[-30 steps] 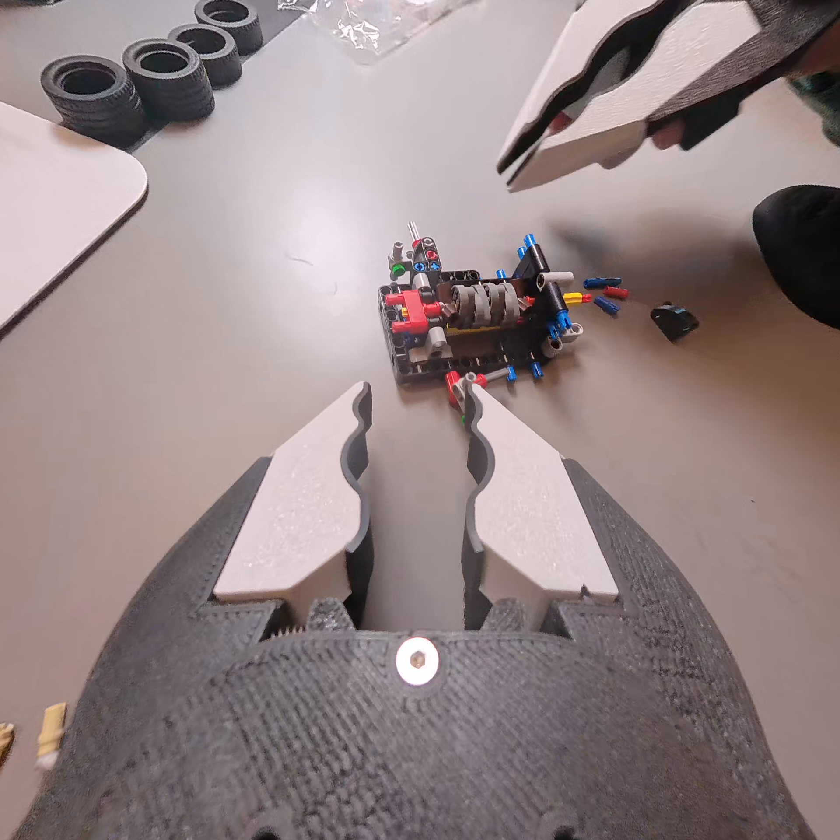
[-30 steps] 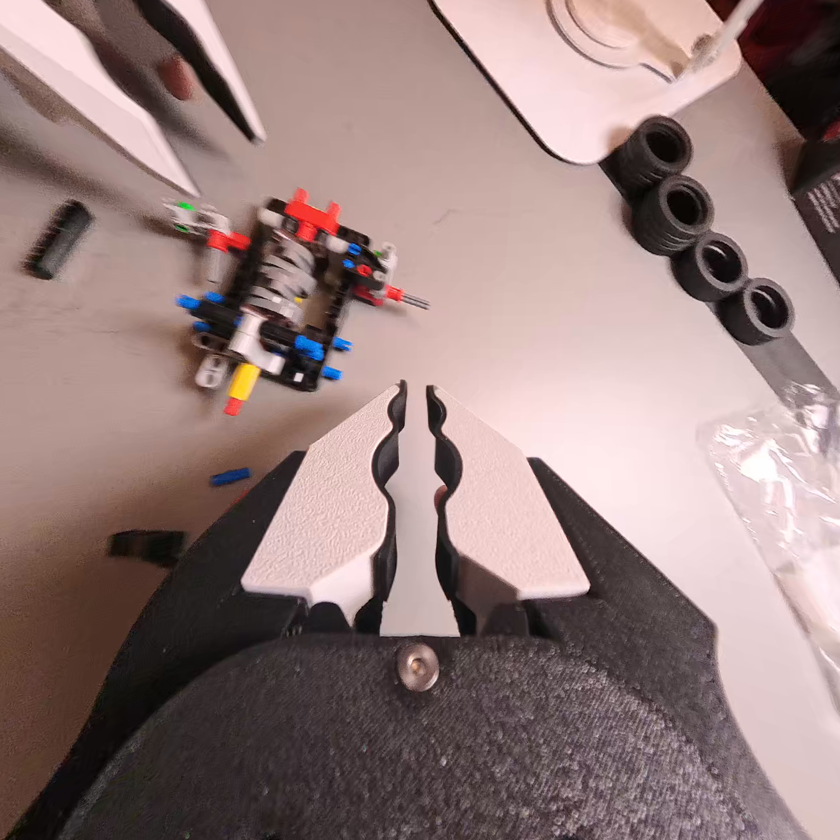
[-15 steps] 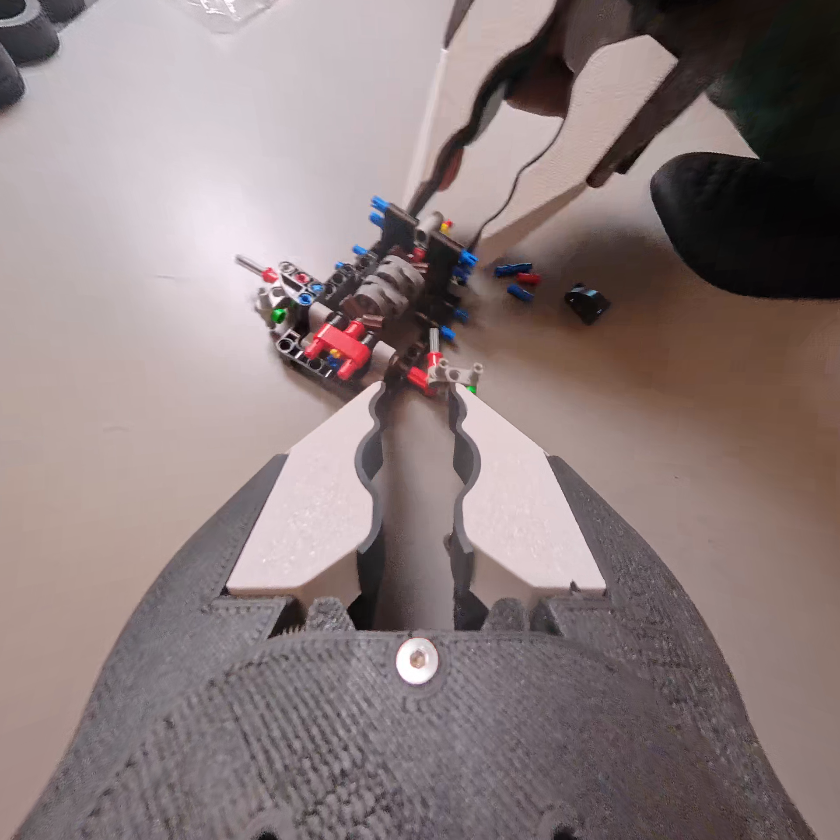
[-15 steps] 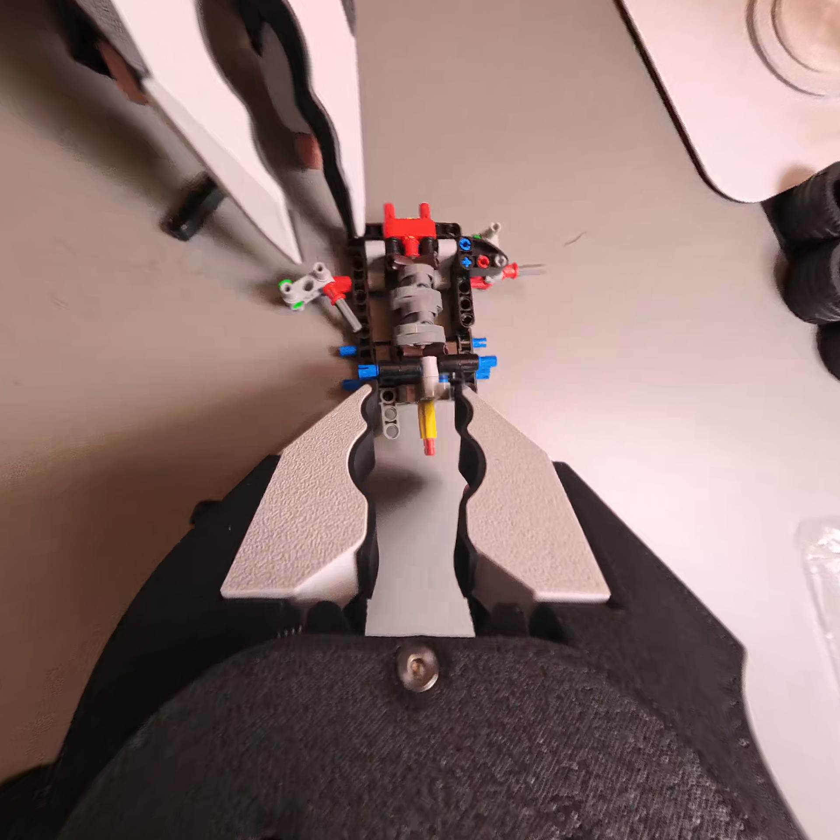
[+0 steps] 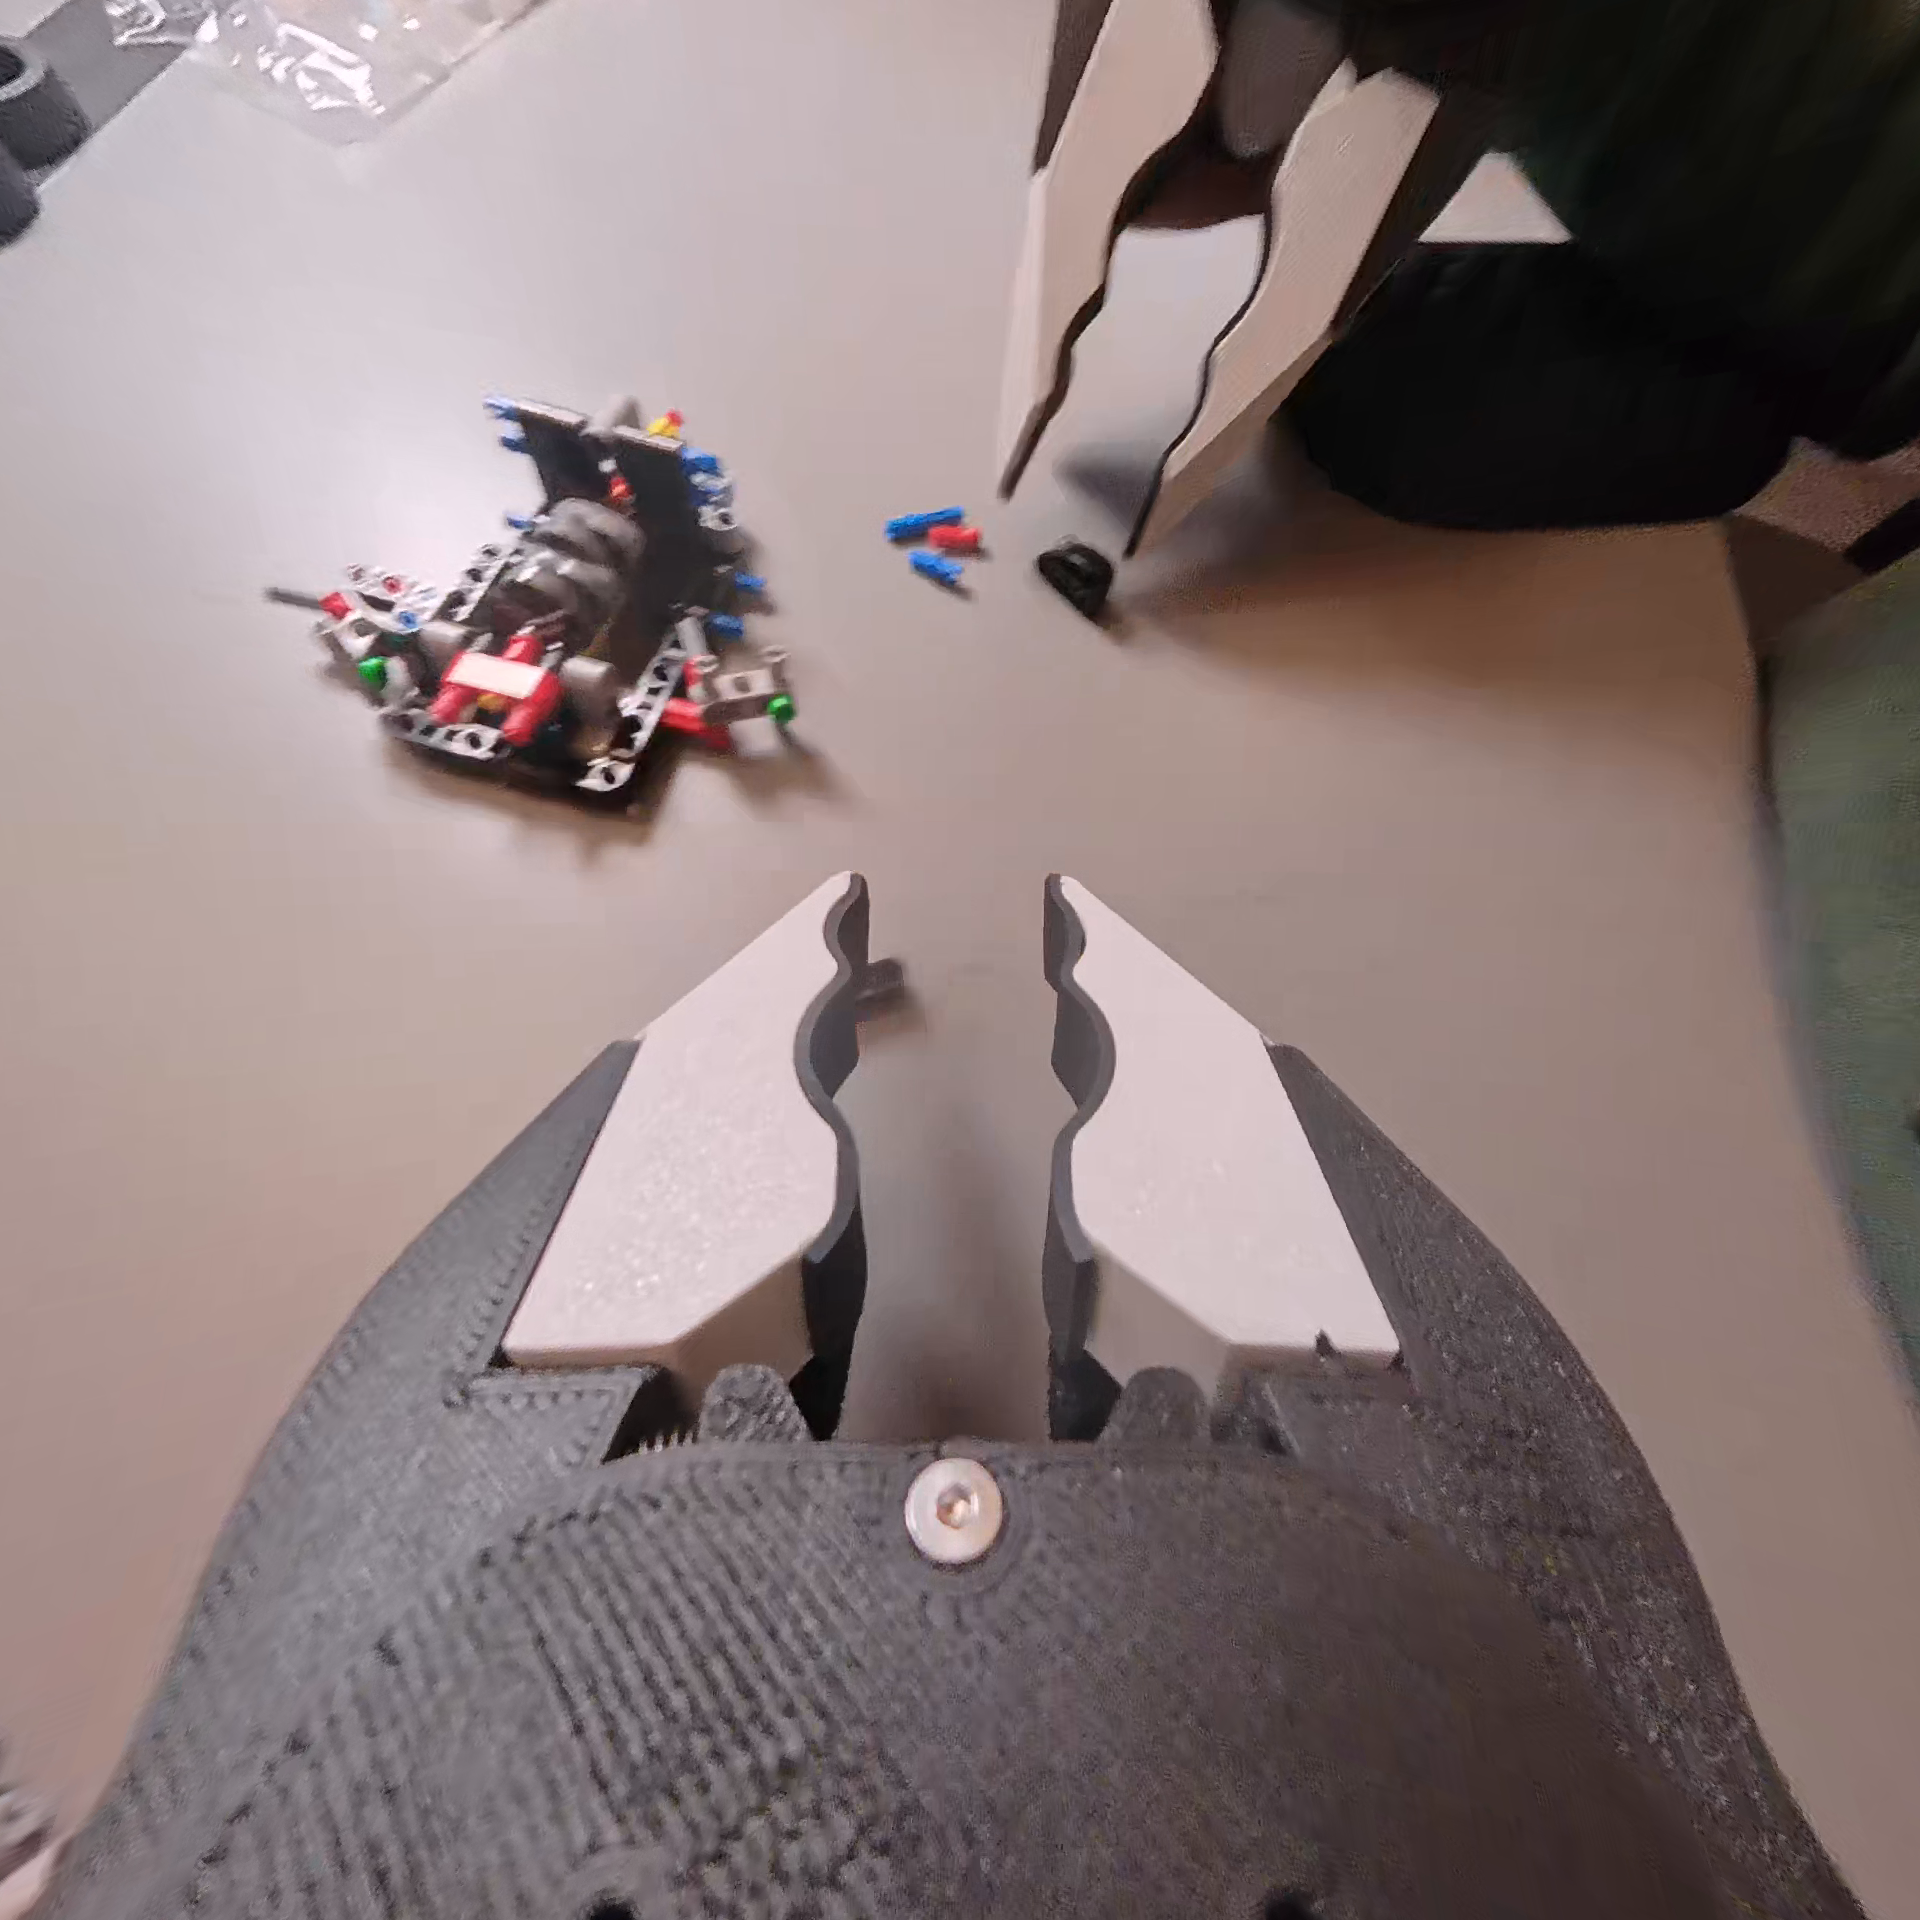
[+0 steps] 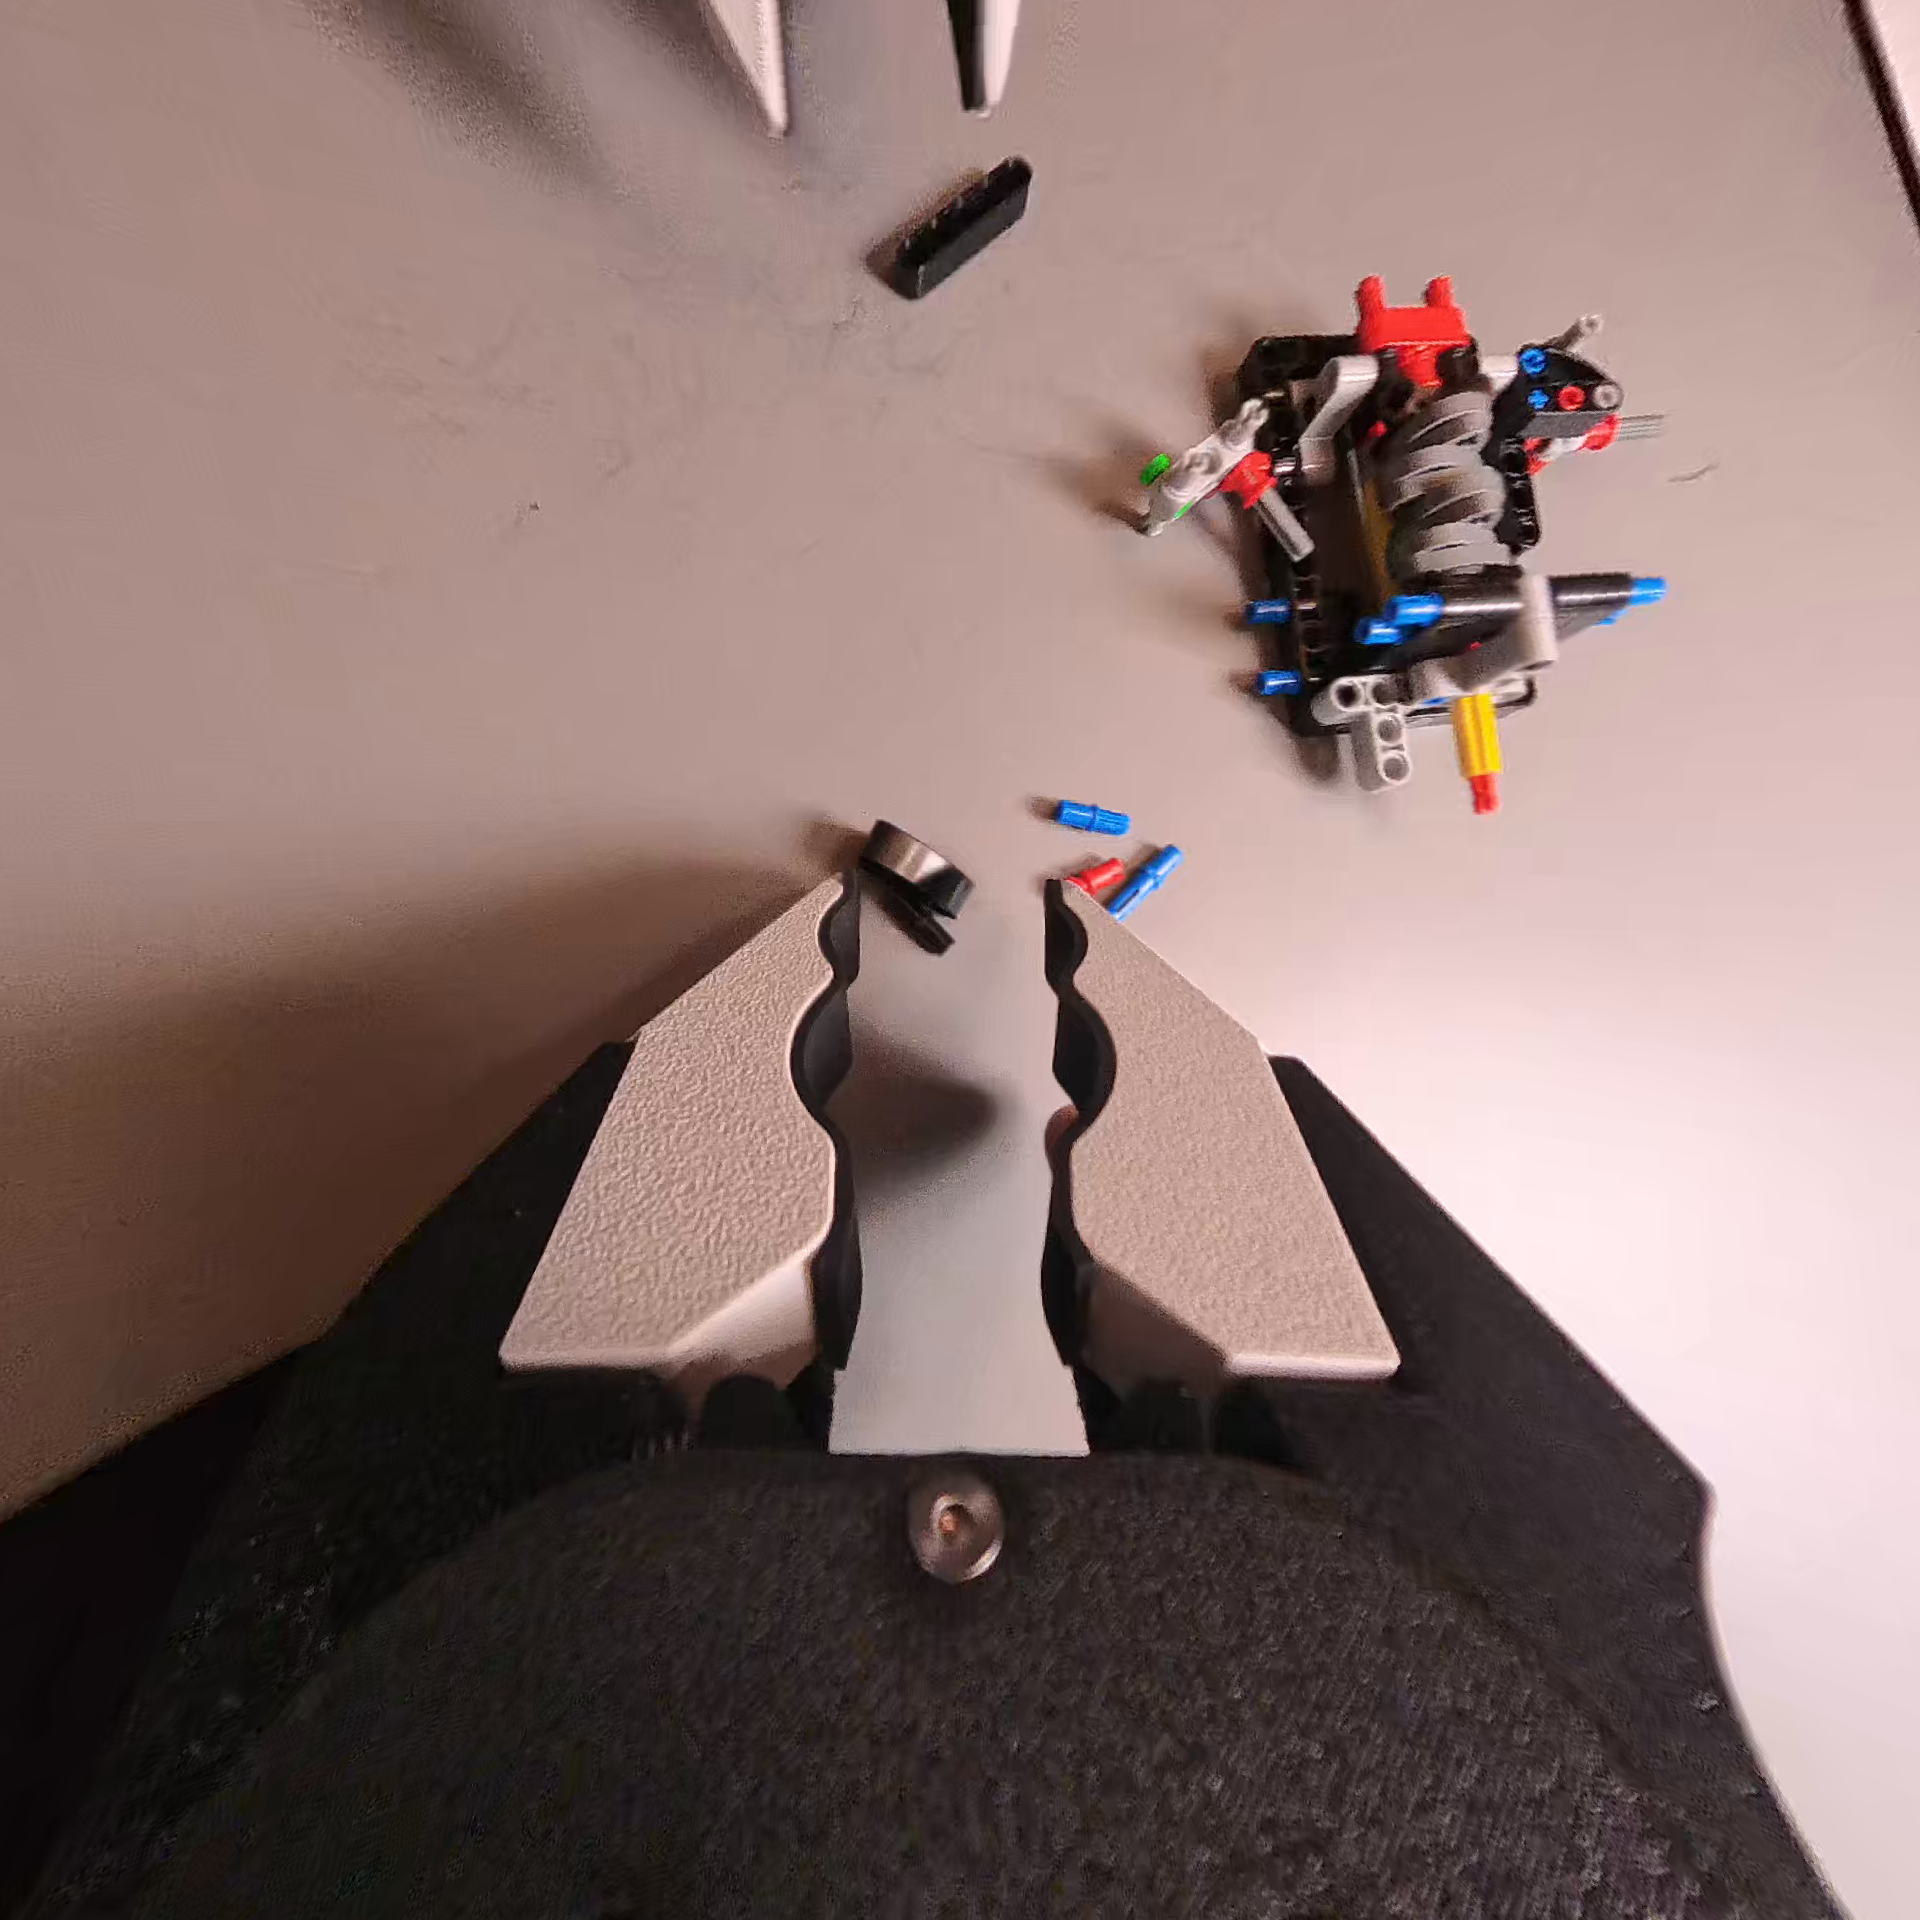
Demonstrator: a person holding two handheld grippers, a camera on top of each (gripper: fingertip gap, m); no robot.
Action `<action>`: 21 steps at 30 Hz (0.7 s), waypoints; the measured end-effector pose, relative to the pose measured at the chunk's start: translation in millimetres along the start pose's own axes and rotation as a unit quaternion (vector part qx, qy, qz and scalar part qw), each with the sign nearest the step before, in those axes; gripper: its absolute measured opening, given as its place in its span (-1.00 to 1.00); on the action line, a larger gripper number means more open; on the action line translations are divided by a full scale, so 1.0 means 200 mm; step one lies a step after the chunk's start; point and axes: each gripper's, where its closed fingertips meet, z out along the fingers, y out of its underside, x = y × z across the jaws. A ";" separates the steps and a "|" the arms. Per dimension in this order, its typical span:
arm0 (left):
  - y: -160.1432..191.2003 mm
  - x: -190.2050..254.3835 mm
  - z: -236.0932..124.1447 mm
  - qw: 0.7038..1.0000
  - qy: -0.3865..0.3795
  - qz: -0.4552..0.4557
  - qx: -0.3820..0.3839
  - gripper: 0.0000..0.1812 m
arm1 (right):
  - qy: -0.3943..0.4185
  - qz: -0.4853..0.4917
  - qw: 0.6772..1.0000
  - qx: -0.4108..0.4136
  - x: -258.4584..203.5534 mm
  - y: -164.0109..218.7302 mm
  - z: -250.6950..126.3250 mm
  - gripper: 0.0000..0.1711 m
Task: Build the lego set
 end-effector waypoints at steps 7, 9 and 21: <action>-0.03 0.19 0.10 1.000 -0.002 -0.012 0.006 -0.67 | -0.004 -0.045 0.999 0.013 -0.07 -0.11 0.07 -0.84; -0.02 0.19 0.11 1.000 -0.011 -0.010 0.011 -0.67 | -0.031 -0.022 0.998 0.059 -0.14 -0.22 0.07 -0.85; 0.05 0.25 0.14 0.998 0.013 0.060 0.002 -0.69 | -0.057 0.074 0.995 0.027 -0.20 -0.28 0.21 -0.62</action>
